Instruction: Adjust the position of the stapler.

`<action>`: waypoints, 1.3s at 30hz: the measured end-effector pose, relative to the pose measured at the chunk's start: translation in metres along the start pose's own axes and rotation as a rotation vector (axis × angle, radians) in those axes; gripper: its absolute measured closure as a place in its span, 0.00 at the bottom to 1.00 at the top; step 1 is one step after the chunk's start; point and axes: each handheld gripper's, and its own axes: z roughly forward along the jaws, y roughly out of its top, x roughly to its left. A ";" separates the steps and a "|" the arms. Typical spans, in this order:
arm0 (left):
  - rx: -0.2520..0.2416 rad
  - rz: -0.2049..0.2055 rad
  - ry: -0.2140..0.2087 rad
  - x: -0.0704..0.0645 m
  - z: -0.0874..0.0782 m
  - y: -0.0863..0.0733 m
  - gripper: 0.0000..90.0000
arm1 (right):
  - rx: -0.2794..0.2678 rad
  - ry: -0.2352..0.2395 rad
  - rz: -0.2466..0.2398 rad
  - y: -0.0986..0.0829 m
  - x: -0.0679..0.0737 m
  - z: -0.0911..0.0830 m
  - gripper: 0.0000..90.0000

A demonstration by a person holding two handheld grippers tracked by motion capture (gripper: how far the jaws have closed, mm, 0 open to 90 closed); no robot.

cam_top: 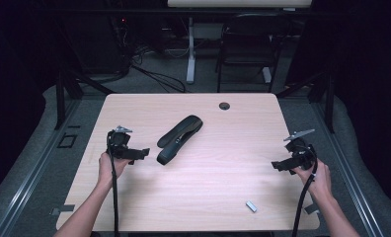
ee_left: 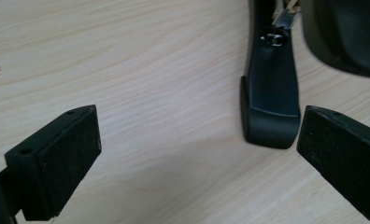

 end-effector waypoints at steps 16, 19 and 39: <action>-0.031 0.061 -0.084 -0.032 0.010 0.028 0.00 | 0.004 0.033 0.029 0.000 -0.003 0.002 0.00; -0.031 0.083 -0.093 -0.039 0.014 0.033 0.00 | 0.009 0.022 0.024 0.000 -0.002 0.002 0.00; -0.045 0.117 -0.088 -0.053 0.034 0.043 0.41 | 0.023 0.010 0.019 0.000 0.002 0.004 0.01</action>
